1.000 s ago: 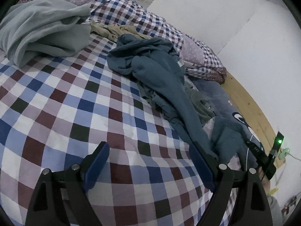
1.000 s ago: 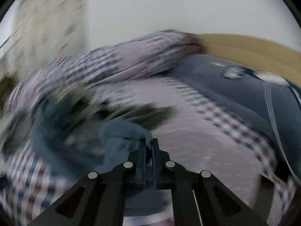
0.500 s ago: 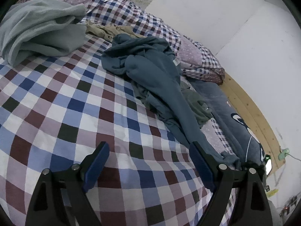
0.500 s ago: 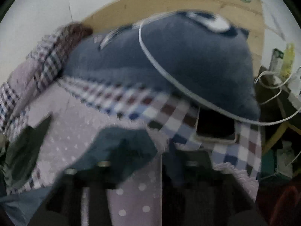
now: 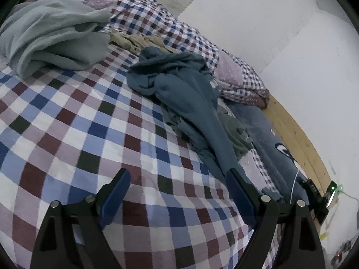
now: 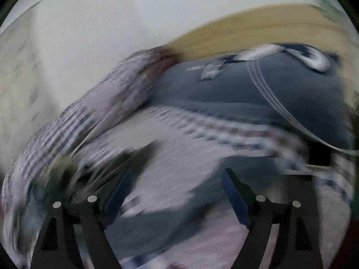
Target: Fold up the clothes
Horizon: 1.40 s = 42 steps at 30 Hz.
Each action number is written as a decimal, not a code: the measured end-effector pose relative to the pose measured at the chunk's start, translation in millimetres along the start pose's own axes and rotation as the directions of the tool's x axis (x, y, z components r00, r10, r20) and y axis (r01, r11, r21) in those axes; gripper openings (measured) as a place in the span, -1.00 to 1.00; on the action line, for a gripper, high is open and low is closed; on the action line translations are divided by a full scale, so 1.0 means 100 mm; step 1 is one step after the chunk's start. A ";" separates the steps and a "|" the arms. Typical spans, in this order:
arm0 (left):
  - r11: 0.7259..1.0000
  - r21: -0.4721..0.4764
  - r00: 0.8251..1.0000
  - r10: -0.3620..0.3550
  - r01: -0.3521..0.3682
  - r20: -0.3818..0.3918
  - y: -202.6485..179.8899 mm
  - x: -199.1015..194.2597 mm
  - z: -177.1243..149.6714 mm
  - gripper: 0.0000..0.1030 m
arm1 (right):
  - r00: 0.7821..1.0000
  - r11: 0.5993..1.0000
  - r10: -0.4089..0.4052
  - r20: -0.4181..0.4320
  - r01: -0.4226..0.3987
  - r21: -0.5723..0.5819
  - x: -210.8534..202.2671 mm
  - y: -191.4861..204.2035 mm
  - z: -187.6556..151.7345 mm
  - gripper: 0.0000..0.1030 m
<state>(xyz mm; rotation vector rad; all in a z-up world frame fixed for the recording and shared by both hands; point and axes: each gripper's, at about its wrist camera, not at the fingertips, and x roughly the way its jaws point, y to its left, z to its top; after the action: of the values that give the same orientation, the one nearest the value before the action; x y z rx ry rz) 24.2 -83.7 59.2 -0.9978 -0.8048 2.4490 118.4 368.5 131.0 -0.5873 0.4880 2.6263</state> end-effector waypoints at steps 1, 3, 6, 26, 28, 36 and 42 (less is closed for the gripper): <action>1.000 -0.016 1.000 -0.001 0.002 0.003 0.03 -0.01 0.01 0.73 | 0.999 0.996 0.045 -0.008 -0.046 -0.073 0.01 0.22 -0.07 0.66; 0.999 -0.052 1.000 -0.006 0.007 0.008 0.10 -0.04 0.04 0.73 | 0.987 0.956 0.160 -0.030 -0.163 -0.244 -0.04 0.73 -0.29 0.65; 0.993 -0.114 1.000 -0.016 0.018 0.020 0.23 -0.09 0.08 0.73 | 0.964 0.857 0.256 -0.064 -0.258 -0.446 -0.12 1.29 -0.62 0.46; 0.959 -0.276 0.996 -0.039 0.060 0.083 0.78 -0.48 0.29 0.73 | 0.958 0.343 0.277 -0.077 -0.174 -0.923 0.20 3.20 -2.00 -0.67; 0.956 -0.287 0.995 -0.041 0.065 0.090 0.81 -0.51 0.31 0.73 | 0.966 0.349 0.249 -0.070 -0.156 -0.924 0.31 3.25 -1.97 -0.78; 0.939 -0.332 0.993 -0.059 0.091 0.105 0.88 -0.52 0.33 0.73 | 0.962 0.319 0.264 -0.071 -0.156 -0.935 0.34 3.27 -1.93 -0.97; 0.939 -0.329 0.992 -0.063 0.095 0.108 0.86 -0.51 0.32 0.73 | 0.933 0.507 0.355 -0.061 -0.247 -0.826 -0.32 2.88 -1.43 -1.00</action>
<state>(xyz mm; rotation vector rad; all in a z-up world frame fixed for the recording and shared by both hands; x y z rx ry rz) 24.7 -188.7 49.8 -0.9430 -1.3010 2.3525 61.1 52.6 94.0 -0.6308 -0.8627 3.1156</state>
